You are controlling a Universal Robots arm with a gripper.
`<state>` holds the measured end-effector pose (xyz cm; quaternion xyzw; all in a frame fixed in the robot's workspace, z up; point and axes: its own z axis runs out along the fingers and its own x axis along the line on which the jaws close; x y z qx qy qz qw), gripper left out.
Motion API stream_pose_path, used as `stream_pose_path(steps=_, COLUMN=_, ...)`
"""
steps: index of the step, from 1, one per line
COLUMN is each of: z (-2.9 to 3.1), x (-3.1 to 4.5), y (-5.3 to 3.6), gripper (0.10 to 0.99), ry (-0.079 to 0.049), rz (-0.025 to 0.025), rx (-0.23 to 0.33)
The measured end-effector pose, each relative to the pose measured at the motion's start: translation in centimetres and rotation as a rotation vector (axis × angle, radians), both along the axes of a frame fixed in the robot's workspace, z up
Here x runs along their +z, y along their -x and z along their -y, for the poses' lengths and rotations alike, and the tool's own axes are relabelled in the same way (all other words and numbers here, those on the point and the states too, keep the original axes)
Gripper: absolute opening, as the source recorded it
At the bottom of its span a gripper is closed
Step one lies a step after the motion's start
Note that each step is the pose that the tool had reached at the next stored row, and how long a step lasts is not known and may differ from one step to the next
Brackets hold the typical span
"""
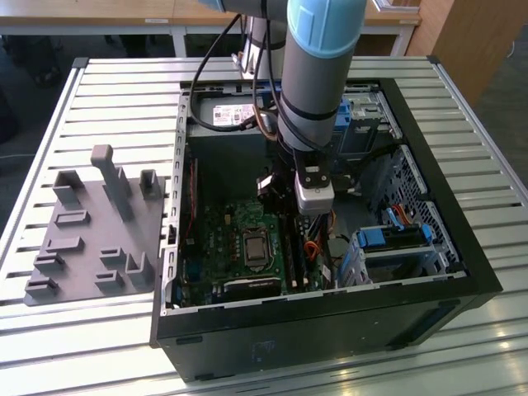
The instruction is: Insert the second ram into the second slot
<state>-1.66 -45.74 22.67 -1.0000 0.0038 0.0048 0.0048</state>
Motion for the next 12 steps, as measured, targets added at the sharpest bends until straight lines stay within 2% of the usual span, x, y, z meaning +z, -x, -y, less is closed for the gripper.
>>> stream_pose_path(steps=12, z=-0.09, x=0.79, y=-0.01, gripper=0.125, ry=-0.002, rz=0.0001, rx=0.0)
